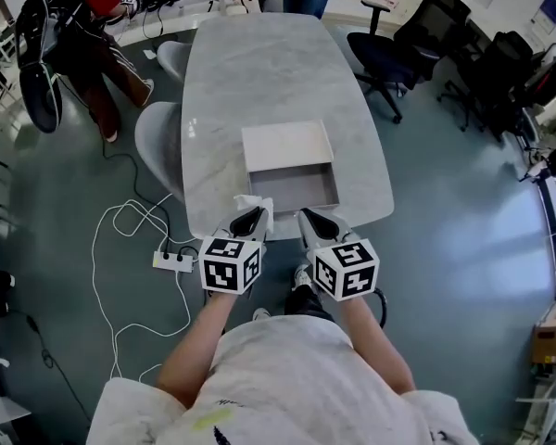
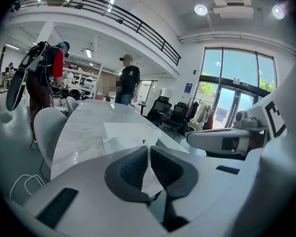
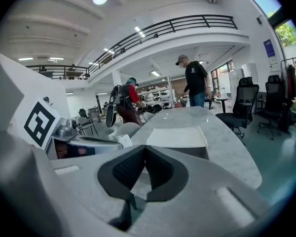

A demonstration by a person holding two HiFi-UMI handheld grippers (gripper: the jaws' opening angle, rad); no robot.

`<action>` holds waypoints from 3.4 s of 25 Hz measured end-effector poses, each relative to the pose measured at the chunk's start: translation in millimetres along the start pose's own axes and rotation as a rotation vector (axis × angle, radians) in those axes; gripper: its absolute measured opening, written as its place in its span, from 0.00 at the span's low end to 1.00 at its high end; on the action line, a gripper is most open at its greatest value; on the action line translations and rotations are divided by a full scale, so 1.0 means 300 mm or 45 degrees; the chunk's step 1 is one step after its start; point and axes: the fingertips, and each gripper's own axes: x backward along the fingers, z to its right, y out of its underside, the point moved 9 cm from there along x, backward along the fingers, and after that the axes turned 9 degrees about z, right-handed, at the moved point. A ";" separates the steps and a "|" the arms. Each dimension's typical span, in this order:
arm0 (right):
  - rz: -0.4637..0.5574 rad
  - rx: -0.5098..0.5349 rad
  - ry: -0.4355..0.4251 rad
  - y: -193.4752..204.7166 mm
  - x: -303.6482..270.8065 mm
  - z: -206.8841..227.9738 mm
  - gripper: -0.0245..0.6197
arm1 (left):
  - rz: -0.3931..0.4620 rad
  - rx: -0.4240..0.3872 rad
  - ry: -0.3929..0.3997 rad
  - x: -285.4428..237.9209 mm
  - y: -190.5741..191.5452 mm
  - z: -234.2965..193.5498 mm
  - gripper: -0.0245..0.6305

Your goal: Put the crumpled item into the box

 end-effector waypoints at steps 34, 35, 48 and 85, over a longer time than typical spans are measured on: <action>-0.043 -0.060 -0.154 -0.056 -0.253 0.416 0.05 | -0.320 -0.075 -0.129 -0.484 0.068 -0.012 0.07; -0.043 -0.061 -0.155 -0.059 -0.256 0.422 0.05 | -0.331 -0.077 -0.130 -0.492 0.069 -0.012 0.07; -0.059 -0.062 -0.151 -0.060 -0.288 0.453 0.05 | -0.448 -0.093 -0.133 -0.549 0.096 -0.044 0.07; 0.051 -0.024 -0.182 -0.099 -0.165 0.295 0.05 | -0.069 -0.084 -0.160 -0.266 -0.079 0.020 0.08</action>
